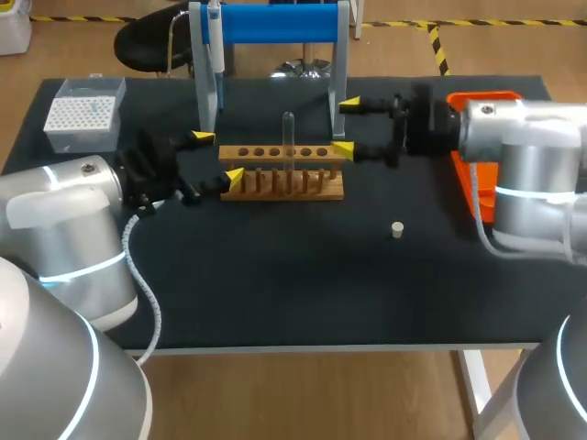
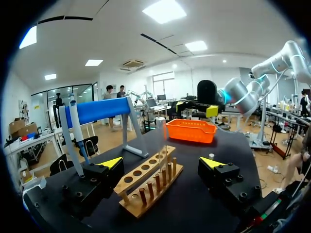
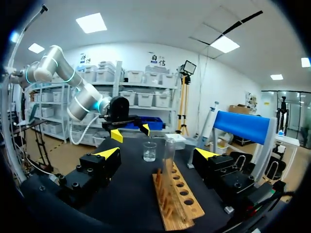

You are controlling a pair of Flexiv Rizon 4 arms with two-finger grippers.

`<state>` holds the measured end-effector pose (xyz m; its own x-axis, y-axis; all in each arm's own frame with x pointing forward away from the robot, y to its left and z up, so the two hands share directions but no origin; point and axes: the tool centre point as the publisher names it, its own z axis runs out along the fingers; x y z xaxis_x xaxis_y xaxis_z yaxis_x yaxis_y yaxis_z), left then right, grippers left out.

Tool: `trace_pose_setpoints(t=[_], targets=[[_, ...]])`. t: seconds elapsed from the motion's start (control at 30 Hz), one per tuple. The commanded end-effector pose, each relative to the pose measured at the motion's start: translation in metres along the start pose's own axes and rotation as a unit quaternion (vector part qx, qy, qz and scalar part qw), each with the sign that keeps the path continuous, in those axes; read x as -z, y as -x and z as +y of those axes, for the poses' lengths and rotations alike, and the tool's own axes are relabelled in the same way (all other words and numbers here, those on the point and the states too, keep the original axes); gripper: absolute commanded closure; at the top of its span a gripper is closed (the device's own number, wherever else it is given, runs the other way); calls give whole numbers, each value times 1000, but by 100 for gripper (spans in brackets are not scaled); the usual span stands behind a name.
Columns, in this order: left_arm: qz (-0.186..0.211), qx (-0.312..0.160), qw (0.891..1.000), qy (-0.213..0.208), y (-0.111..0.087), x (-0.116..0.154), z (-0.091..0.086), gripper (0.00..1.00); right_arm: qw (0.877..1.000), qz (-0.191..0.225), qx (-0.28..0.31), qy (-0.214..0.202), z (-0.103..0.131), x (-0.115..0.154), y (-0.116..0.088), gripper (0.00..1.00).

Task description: Invert the test tube, pick up the pipette, mount the tip to pipette, aspirate from beaker and dispense into the tube, eject the tip, return the pipette, and cap with the stopper.

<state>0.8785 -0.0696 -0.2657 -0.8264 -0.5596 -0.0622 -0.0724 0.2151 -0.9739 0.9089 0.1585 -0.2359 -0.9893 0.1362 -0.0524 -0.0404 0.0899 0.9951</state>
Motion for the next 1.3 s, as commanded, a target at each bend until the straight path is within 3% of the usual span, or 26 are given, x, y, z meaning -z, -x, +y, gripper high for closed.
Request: trace_pose_setpoints(t=[0.03,0.47,1.3], targets=[[-1,0,1000,0,0,-1,0,0,995,101,-13,13,-6,-14,12,0],[-1,0,1000,0,0,-1,0,0,988,151,-11,28,-22,-46,19,0],[-1,0,1000,0,0,-1,0,0,991,130,-20,26,-43,-83,31,0]])
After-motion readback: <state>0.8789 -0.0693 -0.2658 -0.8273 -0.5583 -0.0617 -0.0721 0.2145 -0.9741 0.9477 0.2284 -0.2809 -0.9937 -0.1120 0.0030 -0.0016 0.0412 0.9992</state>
